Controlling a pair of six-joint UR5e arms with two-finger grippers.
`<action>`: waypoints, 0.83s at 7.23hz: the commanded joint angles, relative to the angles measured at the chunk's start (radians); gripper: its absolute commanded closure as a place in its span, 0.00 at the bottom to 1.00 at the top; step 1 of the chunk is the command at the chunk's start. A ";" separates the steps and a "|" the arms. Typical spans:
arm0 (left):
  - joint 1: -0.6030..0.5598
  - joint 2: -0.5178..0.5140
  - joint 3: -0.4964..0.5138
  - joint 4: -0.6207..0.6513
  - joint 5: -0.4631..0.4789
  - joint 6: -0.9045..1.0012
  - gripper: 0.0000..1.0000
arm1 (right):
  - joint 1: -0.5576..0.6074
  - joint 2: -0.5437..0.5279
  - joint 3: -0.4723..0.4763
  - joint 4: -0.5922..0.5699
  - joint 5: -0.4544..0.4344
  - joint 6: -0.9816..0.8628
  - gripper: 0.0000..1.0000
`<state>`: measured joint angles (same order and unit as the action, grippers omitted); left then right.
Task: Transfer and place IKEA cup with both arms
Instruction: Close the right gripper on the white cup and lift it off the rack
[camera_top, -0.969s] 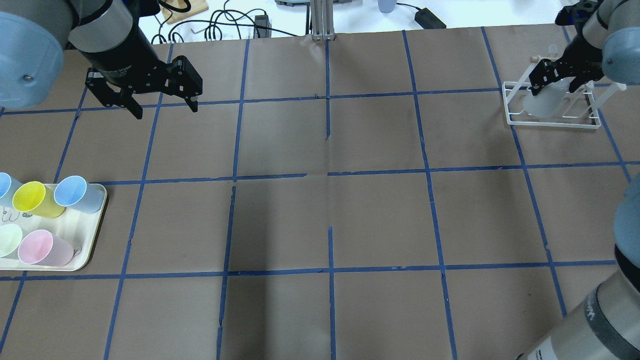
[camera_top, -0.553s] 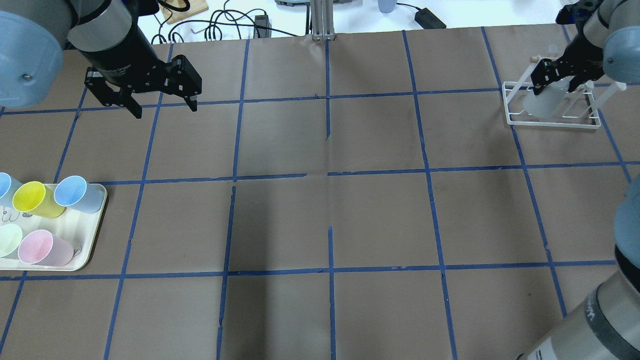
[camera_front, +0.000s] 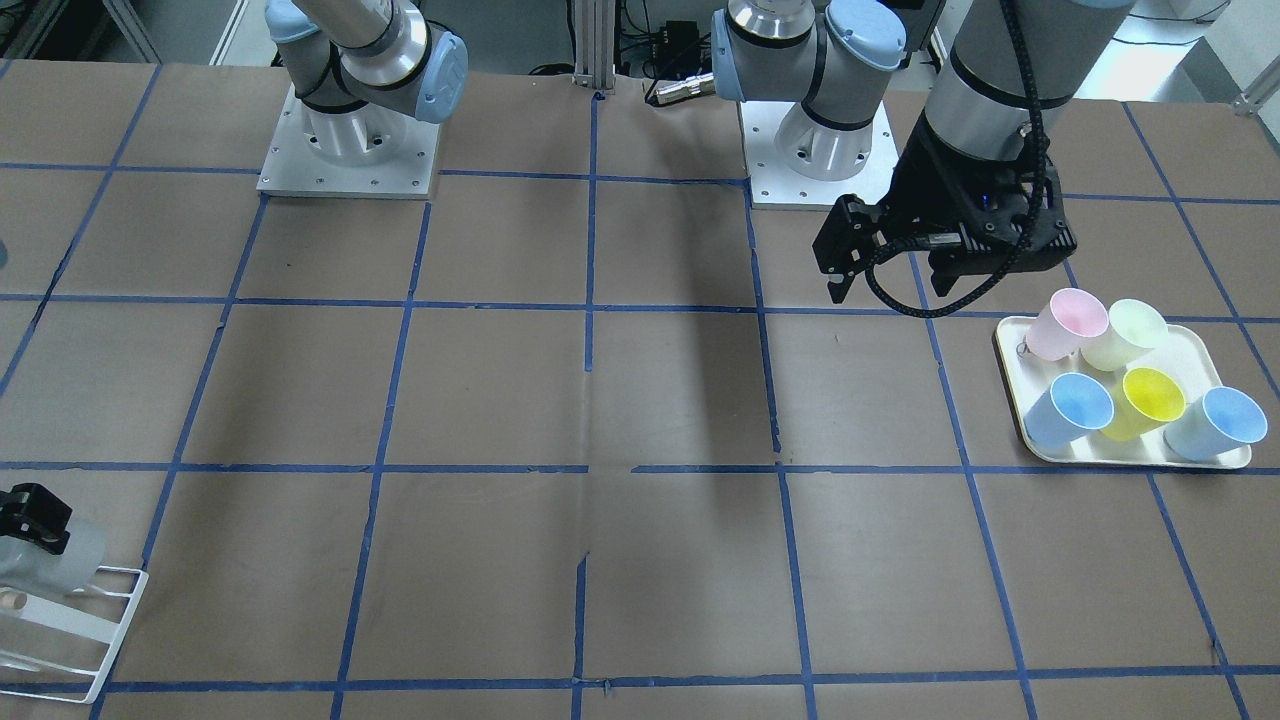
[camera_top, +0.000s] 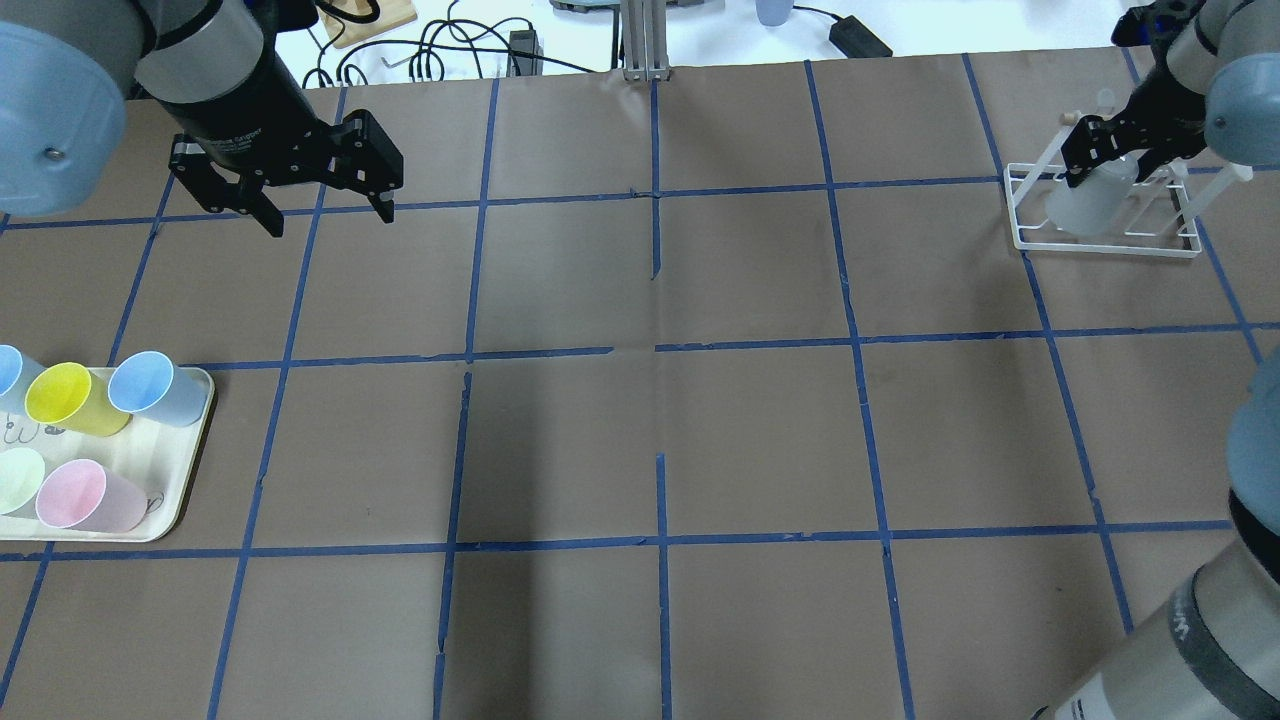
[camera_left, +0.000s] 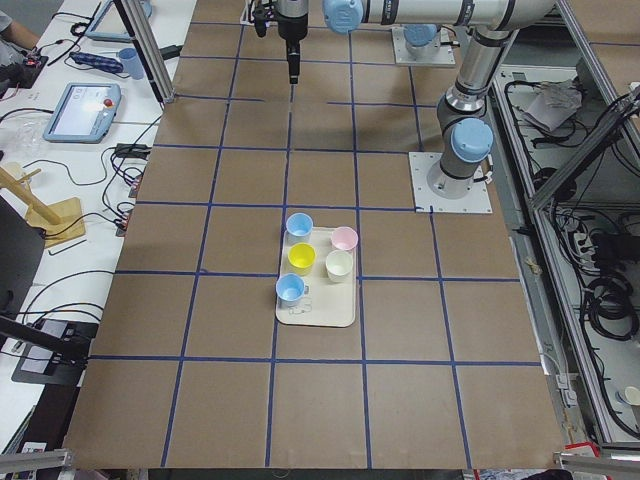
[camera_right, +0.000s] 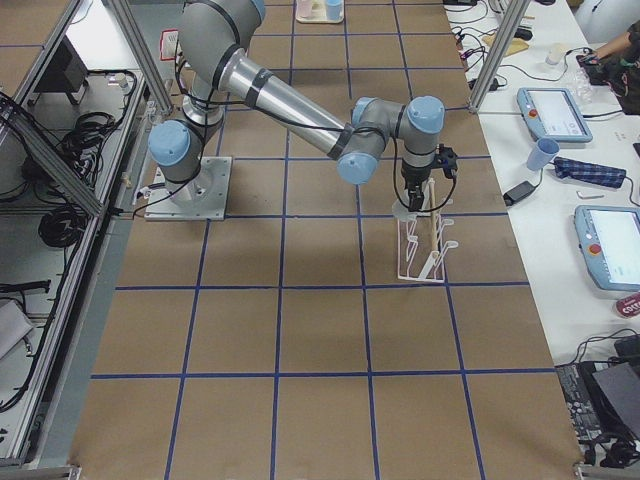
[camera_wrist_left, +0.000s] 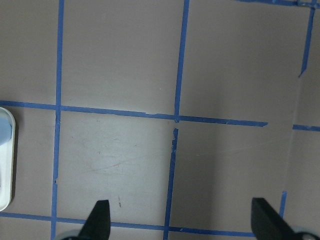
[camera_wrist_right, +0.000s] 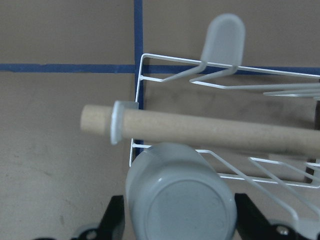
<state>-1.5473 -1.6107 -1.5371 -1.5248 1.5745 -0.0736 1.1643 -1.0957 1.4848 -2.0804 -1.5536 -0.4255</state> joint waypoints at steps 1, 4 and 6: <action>0.000 0.000 0.000 0.000 0.001 0.000 0.00 | 0.000 0.000 0.002 -0.004 0.003 -0.001 0.20; 0.000 0.000 -0.002 0.000 -0.001 0.000 0.00 | 0.000 0.000 0.002 -0.003 0.001 0.001 0.51; 0.000 0.002 -0.003 0.000 -0.001 0.000 0.00 | 0.000 -0.006 0.000 0.000 -0.005 0.001 0.69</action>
<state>-1.5478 -1.6104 -1.5388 -1.5248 1.5746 -0.0736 1.1643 -1.0980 1.4856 -2.0820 -1.5555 -0.4251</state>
